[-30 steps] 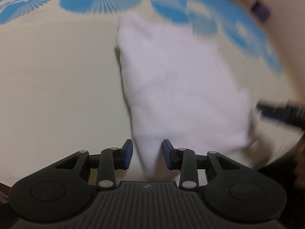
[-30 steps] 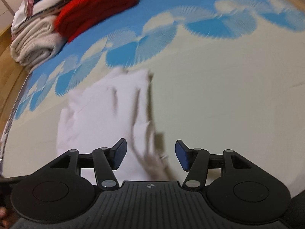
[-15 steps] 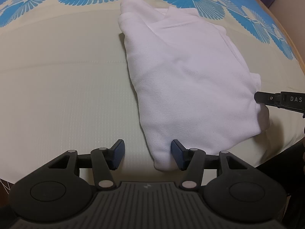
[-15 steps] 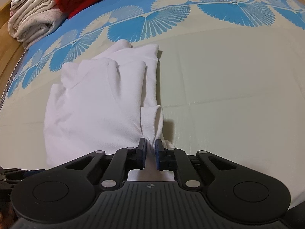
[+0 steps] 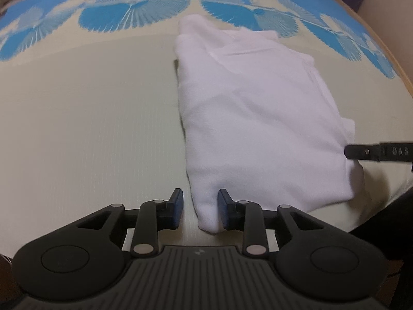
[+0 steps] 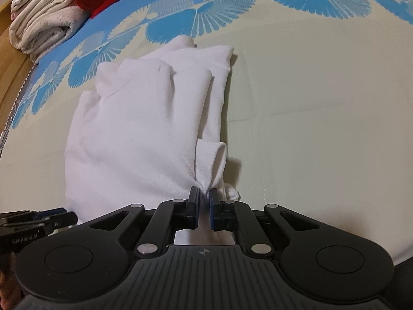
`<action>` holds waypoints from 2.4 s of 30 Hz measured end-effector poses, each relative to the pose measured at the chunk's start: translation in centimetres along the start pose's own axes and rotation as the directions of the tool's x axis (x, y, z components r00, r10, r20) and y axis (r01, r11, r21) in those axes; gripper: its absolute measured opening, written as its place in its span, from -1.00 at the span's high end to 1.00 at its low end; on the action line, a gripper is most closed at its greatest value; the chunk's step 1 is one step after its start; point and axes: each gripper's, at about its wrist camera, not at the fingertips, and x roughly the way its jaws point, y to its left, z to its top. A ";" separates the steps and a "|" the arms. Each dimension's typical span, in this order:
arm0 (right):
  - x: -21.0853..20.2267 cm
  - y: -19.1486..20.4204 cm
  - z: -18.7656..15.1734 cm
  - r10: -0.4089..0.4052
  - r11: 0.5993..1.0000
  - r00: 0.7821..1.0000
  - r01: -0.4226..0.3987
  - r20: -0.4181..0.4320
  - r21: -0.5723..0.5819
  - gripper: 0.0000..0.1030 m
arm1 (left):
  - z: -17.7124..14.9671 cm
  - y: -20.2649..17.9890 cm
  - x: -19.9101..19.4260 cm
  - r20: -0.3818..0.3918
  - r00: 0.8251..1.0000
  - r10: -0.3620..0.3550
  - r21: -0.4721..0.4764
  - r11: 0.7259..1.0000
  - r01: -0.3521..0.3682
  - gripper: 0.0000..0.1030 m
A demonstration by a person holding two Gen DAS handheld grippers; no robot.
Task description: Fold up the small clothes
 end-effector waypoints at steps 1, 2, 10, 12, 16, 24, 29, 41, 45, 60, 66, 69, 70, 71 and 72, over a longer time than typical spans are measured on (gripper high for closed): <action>-0.1 0.1 -0.1 -0.007 1.000 1.000 0.007 0.001 -0.013 0.84 | -0.3 -0.1 -0.1 0.005 1.000 -0.005 0.014 1.000 0.005 0.36; 0.0 0.1 -0.2 -0.016 1.000 1.000 0.016 -0.001 -0.019 0.82 | -0.8 -0.1 0.4 -0.016 1.000 0.000 0.028 1.000 0.000 0.33; -4.4 -1.1 -1.6 -0.265 0.964 0.961 0.266 0.078 -0.004 0.38 | -1.7 -0.2 -4.8 0.052 0.994 0.093 0.031 0.995 -0.095 -0.17; -7.4 -0.8 -1.9 -0.238 0.970 0.958 0.242 0.158 -0.003 0.36 | -1.8 -0.3 -8.3 0.125 0.989 0.084 -0.001 0.996 -0.084 -0.48; -14.3 2.1 -4.9 -0.197 0.954 0.917 0.260 0.346 -0.146 -0.49 | -4.3 -2.5 -15.0 0.284 0.952 0.118 -0.047 0.993 -0.109 -0.83; -19.0 4.3 -13.3 -0.102 0.946 0.869 0.235 0.484 -0.223 -0.85 | -11.4 -8.5 -16.8 0.367 0.926 0.091 -0.147 0.988 -0.039 -0.98; -16.9 5.7 -13.9 -0.112 0.919 0.881 0.268 0.461 -0.289 -0.85 | -10.7 -9.6 -15.1 0.351 0.927 0.130 -0.041 0.992 -0.123 -0.98; -14.3 4.8 -12.9 -0.163 0.945 0.910 0.255 0.382 -0.203 -0.85 | -9.7 -6.7 -13.0 0.275 0.950 0.148 -0.108 0.987 -0.122 -0.98; -14.2 4.8 -12.9 -0.165 0.942 0.911 0.259 0.377 -0.214 -0.85 | -9.7 -7.1 -12.8 0.273 0.951 0.146 -0.096 0.988 -0.125 -0.98; -14.0 4.6 -12.8 -0.172 0.943 0.915 0.260 0.365 -0.206 -0.85 | -9.7 -6.8 -12.5 0.249 0.960 0.131 -0.092 0.990 -0.111 -0.98; -13.8 4.6 -12.7 -0.178 0.942 0.915 0.265 0.361 -0.206 -0.85 | -9.7 -6.9 -12.4 0.247 0.960 0.131 -0.091 0.990 -0.112 -0.98; -13.7 4.6 -12.7 -0.179 0.942 0.915 0.266 0.361 -0.206 -0.85 | -9.7 -6.9 -12.4 0.246 0.960 0.132 -0.091 0.990 -0.112 -0.98; -13.7 4.6 -12.7 -0.179 0.941 0.915 0.266 0.361 -0.207 -0.85 | -9.7 -6.9 -12.4 0.247 0.960 0.131 -0.091 0.990 -0.112 -0.98; -13.7 4.6 -12.7 -0.180 0.941 0.915 0.266 0.361 -0.207 -0.85 | -9.7 -7.0 -12.4 0.247 0.960 0.131 -0.090 0.990 -0.112 -0.98; -13.7 4.6 -12.7 -0.180 0.941 0.915 0.267 0.360 -0.207 -0.85 | -9.7 -6.9 -12.4 0.248 0.960 0.131 -0.090 0.990 -0.112 -0.98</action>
